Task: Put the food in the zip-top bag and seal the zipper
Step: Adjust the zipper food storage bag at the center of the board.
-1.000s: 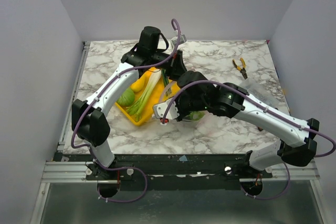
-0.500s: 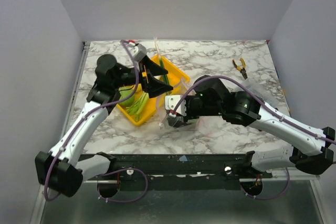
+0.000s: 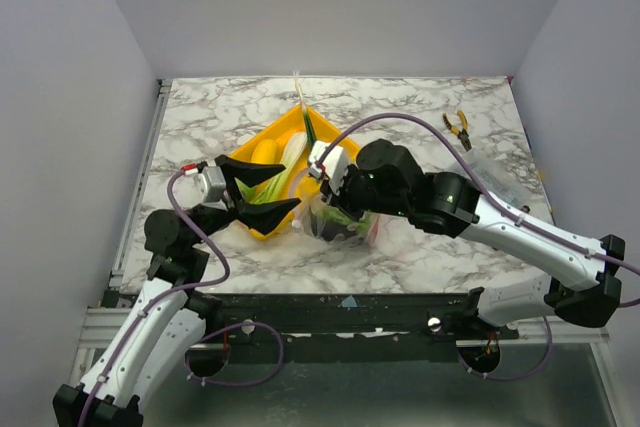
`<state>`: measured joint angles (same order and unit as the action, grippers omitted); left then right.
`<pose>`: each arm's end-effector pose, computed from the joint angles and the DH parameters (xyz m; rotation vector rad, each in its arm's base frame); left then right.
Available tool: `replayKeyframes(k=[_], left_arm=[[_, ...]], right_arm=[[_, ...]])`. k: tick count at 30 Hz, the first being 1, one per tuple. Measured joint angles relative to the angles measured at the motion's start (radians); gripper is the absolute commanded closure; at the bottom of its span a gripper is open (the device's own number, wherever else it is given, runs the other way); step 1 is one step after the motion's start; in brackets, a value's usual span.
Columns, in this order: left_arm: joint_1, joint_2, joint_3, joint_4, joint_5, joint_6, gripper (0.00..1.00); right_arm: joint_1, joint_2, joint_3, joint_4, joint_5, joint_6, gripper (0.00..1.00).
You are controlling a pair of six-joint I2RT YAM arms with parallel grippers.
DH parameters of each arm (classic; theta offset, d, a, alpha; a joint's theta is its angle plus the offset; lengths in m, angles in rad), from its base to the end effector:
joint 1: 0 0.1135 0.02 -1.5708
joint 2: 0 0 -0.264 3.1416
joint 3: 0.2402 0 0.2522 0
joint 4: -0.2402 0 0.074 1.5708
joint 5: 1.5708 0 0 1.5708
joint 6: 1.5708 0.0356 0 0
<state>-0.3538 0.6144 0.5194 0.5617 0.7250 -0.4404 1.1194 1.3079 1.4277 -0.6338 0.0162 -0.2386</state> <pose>0.1266 -0.0719 0.3475 0.6340 1.1371 -1.0838 0.1239 0.2543 0.4034 -1.3277 1.6613 0.5137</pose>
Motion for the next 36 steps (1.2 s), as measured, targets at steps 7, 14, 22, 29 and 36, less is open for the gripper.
replayKeyframes(k=[7,14,22,29,36], left_arm=[[-0.027,-0.136,-0.068,-0.061,-0.046,0.1,0.14],[-0.177,-0.134,-0.166,-0.07,-0.227,0.191,0.26],[-0.185,-0.026,-0.183,0.04,-0.34,0.181,0.69],[-0.15,0.034,-0.183,0.099,-0.281,0.101,0.64],[-0.074,0.152,-0.183,0.256,-0.154,-0.04,0.59]], right_arm=[[0.0,0.028,0.052,0.027,0.096,0.165,1.0],[0.0,0.047,0.14,0.042,0.123,0.258,1.0],[0.0,0.046,0.135,0.066,0.117,0.279,1.0],[0.0,0.033,0.086,0.079,0.116,0.283,1.0],[0.0,0.015,0.074,0.079,0.11,0.287,1.0]])
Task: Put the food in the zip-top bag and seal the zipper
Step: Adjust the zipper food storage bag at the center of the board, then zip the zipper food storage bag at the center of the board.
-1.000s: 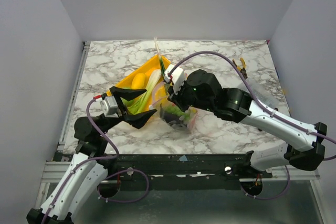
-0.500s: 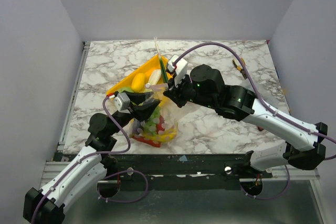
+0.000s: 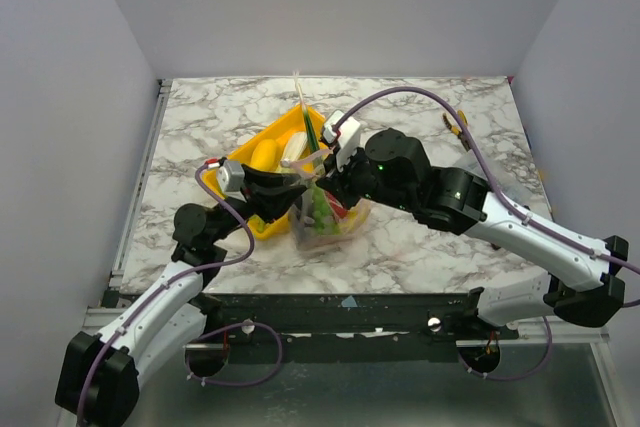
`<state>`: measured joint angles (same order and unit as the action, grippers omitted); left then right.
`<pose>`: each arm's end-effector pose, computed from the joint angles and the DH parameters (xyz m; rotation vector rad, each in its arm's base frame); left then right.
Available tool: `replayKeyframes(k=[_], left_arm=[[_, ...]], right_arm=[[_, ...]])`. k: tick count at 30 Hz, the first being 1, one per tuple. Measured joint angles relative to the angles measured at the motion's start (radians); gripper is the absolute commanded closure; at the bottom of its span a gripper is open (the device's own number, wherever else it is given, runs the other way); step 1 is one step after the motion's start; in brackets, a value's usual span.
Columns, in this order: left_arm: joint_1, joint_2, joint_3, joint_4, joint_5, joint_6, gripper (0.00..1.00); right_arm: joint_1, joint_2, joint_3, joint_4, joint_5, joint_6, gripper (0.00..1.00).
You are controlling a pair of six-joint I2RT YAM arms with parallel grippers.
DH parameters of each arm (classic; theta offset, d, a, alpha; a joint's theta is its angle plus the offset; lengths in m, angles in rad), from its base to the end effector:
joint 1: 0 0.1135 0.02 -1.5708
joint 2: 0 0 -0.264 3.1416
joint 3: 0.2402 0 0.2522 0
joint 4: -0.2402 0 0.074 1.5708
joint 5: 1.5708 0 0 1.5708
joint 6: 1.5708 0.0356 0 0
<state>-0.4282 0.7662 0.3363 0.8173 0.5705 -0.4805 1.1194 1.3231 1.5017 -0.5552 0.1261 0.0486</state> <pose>0.1500 -0.0896 0.2883 0.4993 1.2310 -1.1159 0.1294 0.2566 0.4318 -0.9459 1.7628 0.6440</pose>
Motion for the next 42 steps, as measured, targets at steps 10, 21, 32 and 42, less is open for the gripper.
replayKeyframes(k=[10,21,32,42], left_arm=[[0.078,0.122,0.0,0.283,0.152,-0.227,0.78],[0.098,0.341,0.065,0.578,0.361,-0.484,1.0],[0.1,0.322,0.09,0.629,0.491,-0.524,1.0],[0.1,0.325,0.101,0.656,0.575,-0.546,1.0]], right_arm=[[0.0,-0.025,-0.014,-0.014,-0.005,0.004,1.0],[0.0,-0.026,0.019,-0.096,-0.069,0.036,0.28],[-0.036,0.077,0.37,-0.229,-0.197,0.055,0.23],[-0.23,0.171,0.342,-0.263,-0.623,0.037,0.25]])
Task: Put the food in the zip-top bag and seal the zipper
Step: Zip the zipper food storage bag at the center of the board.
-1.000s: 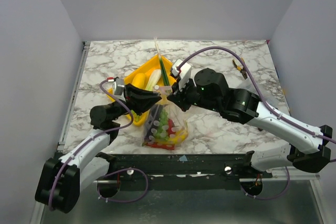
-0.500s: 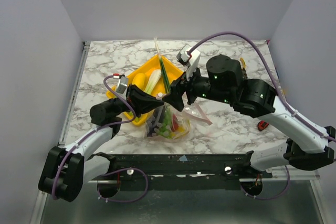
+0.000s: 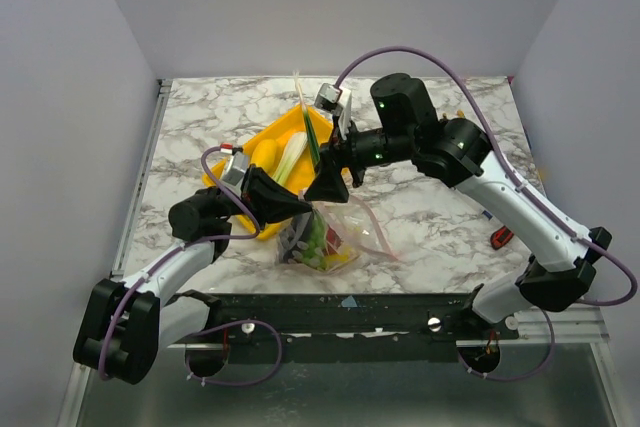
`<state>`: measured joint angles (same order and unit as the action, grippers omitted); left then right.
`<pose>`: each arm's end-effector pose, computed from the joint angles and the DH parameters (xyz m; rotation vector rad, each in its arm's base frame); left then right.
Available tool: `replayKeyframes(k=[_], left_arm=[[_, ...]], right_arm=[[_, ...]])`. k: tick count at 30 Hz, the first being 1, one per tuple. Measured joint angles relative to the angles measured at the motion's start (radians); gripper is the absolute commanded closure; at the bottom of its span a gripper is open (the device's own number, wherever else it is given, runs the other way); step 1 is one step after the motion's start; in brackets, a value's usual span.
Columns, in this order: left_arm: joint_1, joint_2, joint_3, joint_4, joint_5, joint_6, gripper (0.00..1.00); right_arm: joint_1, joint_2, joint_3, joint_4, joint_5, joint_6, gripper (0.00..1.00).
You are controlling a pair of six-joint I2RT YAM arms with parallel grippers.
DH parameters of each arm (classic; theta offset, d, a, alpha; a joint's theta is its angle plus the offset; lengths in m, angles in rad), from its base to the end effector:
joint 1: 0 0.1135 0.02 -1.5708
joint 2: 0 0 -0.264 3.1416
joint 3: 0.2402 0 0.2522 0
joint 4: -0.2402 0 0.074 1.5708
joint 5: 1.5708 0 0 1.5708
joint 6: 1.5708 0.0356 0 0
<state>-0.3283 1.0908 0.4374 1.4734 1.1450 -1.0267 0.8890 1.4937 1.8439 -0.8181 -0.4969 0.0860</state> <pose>0.1690 -0.0918 0.3113 0.8963 1.1248 -1.5702 0.1779 0.2461 0.4696 -1.1426 1.8376 1.0952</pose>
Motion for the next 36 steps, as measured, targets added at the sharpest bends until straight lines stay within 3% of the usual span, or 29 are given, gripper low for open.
replayKeyframes(k=[4,11,19,25,27,28,30,33,36], left_arm=[[0.0,0.0,0.0,0.003,0.013,0.0,1.0],[0.0,0.0,0.0,0.004,0.027,0.0,1.0],[0.0,-0.001,0.0,0.006,0.038,0.001,1.0],[0.0,-0.001,0.0,0.006,0.044,0.001,1.0],[0.0,-0.001,0.0,0.007,0.047,0.001,1.0],[0.0,-0.001,0.0,0.008,0.05,0.001,0.95],[0.0,-0.001,0.0,0.007,0.053,0.0,0.72],[0.0,-0.004,0.0,-0.001,0.052,0.0,0.54],[0.0,-0.023,0.0,-0.025,0.045,0.014,0.5]], right_arm=[[-0.036,0.01,-0.041,0.002,-0.121,0.0,0.33],[-0.066,0.061,-0.084,0.014,-0.235,0.001,0.38],[-0.066,0.079,-0.106,0.042,-0.304,0.005,0.58],[-0.066,0.08,-0.118,0.074,-0.343,0.019,0.95],[-0.067,0.083,-0.121,0.079,-0.354,0.019,1.0],[-0.067,0.083,-0.124,0.081,-0.359,0.018,1.0],[-0.068,0.083,-0.132,0.089,-0.36,0.019,1.0],[-0.068,0.083,-0.145,0.113,-0.359,0.035,1.0],[-0.068,0.083,-0.148,0.13,-0.349,0.048,1.0]])
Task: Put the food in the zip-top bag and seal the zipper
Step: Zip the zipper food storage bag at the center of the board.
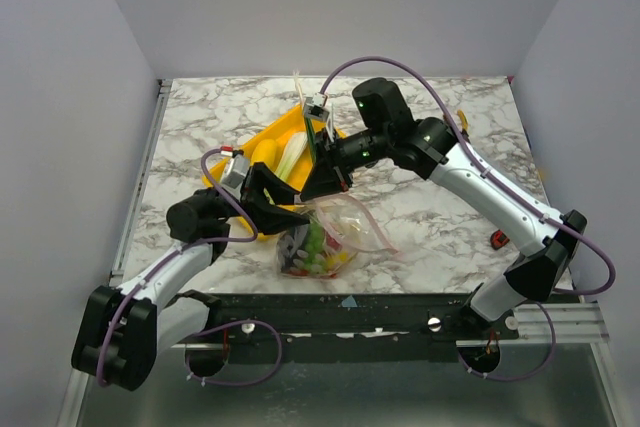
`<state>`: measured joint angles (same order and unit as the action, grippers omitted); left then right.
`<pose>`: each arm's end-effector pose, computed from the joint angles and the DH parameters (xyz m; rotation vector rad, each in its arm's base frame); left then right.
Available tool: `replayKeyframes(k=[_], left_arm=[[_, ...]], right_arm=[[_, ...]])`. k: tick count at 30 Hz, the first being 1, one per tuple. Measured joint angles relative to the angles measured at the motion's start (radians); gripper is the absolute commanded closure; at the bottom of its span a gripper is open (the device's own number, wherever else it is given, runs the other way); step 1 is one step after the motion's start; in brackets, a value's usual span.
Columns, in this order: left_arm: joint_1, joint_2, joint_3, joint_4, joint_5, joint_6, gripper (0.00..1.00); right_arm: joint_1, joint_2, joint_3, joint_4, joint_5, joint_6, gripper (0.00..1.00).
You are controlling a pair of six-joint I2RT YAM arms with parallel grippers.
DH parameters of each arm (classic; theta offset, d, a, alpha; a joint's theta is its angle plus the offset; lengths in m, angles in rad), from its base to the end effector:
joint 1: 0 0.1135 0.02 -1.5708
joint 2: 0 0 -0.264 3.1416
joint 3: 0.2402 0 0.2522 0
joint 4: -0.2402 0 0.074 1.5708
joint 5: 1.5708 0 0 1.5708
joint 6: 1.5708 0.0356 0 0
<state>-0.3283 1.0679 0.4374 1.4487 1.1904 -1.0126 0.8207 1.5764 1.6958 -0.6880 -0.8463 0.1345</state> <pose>0.1650 -0.0911 0.3125 0.9513 1.1285 -1.5644 0.2121 0.2668 0.4137 -1.2555 1.8958 1.4388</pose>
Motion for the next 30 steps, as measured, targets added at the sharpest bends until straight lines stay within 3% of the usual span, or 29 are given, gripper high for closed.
replayKeyframes(k=[8,16,26,30], left_arm=[[0.002,-0.09,0.006,-0.203,-0.028,0.092,0.52],[0.011,-0.073,0.064,-0.338,-0.051,0.082,1.0],[0.02,-0.073,0.097,-0.436,-0.085,0.07,1.0],[0.082,-0.073,0.097,-0.418,-0.103,0.022,1.0]], right_arm=[[0.0,-0.003,0.003,0.012,0.045,0.007,1.0],[0.0,-0.014,0.014,0.013,0.072,0.011,1.0],[0.007,-0.098,-0.058,0.054,0.193,0.007,1.0],[0.009,-0.169,-0.116,0.061,0.279,-0.002,1.0]])
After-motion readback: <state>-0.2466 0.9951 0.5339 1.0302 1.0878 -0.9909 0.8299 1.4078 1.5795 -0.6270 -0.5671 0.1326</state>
